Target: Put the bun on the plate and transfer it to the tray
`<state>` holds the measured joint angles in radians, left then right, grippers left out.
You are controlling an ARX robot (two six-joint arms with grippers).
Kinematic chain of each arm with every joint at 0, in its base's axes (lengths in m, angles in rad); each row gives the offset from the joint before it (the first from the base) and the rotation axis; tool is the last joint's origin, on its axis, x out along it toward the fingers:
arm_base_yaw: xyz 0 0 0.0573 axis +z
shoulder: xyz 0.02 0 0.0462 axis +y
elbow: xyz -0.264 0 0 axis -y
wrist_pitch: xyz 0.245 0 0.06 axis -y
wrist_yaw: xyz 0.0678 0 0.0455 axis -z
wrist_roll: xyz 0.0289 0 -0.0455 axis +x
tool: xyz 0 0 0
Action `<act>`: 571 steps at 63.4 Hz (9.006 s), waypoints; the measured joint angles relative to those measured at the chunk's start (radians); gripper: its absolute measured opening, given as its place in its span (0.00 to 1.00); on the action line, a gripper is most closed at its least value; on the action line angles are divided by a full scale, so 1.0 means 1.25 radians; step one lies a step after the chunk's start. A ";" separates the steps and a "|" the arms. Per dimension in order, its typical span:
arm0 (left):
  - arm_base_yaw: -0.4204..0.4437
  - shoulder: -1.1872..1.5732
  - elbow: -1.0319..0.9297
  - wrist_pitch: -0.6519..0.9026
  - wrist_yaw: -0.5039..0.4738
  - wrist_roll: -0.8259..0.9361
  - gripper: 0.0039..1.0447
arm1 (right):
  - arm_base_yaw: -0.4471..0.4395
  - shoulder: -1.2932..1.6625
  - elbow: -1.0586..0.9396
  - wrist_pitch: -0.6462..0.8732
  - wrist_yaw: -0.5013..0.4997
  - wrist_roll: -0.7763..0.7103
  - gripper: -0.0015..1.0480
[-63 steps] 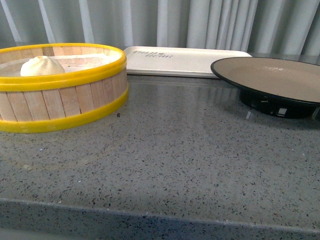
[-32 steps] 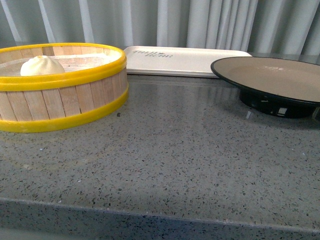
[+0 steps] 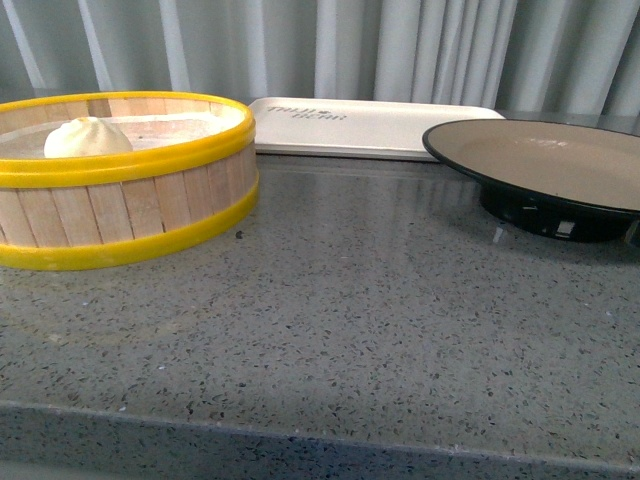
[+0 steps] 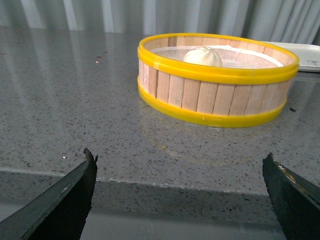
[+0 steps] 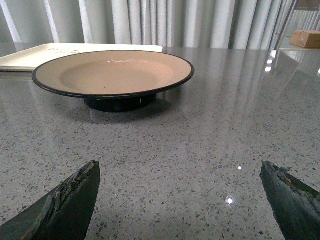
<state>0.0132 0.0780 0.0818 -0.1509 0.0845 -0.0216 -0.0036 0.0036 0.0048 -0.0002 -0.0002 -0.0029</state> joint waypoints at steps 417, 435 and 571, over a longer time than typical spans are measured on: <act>-0.382 1.126 1.149 0.020 -0.092 0.183 0.94 | 0.000 0.000 0.000 0.000 -0.001 0.000 0.92; -0.061 0.747 0.613 0.297 -0.112 0.036 0.54 | 0.000 0.000 0.000 0.000 -0.001 0.000 0.92; -0.012 -0.059 -0.045 0.124 -0.068 0.016 0.04 | 0.000 0.000 0.000 0.000 -0.001 0.000 0.92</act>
<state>-0.0021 0.0040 0.0257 0.0044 -0.0002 -0.0021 -0.0036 0.0036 0.0048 -0.0002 -0.0010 -0.0029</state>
